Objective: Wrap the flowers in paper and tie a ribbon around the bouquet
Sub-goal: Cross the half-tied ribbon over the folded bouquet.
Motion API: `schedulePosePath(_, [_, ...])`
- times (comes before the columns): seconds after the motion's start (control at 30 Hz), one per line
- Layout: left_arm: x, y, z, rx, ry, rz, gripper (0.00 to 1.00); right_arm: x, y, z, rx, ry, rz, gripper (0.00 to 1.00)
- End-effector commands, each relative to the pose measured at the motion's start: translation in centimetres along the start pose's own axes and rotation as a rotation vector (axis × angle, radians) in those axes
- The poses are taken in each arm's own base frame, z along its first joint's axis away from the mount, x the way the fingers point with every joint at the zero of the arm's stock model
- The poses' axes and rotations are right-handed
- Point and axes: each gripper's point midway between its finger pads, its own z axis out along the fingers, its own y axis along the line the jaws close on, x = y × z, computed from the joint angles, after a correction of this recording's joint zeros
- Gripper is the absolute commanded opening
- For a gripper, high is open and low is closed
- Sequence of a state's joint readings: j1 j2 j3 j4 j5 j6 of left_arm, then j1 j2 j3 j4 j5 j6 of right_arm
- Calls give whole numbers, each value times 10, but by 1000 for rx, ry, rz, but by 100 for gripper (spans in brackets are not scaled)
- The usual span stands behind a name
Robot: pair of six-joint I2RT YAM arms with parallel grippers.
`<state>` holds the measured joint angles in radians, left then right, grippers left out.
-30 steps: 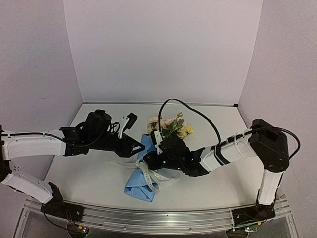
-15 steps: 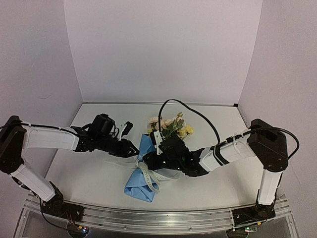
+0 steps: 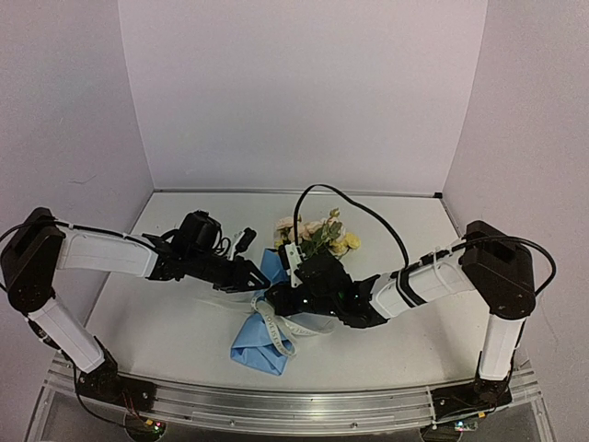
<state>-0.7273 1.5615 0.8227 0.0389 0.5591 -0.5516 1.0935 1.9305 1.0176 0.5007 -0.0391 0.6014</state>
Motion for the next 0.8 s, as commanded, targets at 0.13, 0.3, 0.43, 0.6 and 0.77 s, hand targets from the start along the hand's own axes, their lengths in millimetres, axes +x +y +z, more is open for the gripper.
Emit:
schedulePosePath(0.13, [-21, -13, 6, 44, -30, 12, 36, -10, 7, 0, -29, -30, -14, 0])
schedulePosePath(0.3, [-22, -12, 8, 39, -27, 1, 36, -10, 7, -1, -30, -32, -16, 0])
schedulePosePath(0.43, [-22, -12, 11, 52, -16, -18, 34, -11, 7, -1, -27, -33, -19, 0])
schedulePosePath(0.6, [-19, -11, 13, 55, -1, -45, 27, -11, 6, 0, -21, -36, -21, 0])
schedulePosePath(0.77, [-20, -12, 11, 53, -11, -49, 10, -11, 5, -1, -13, -36, -21, 0])
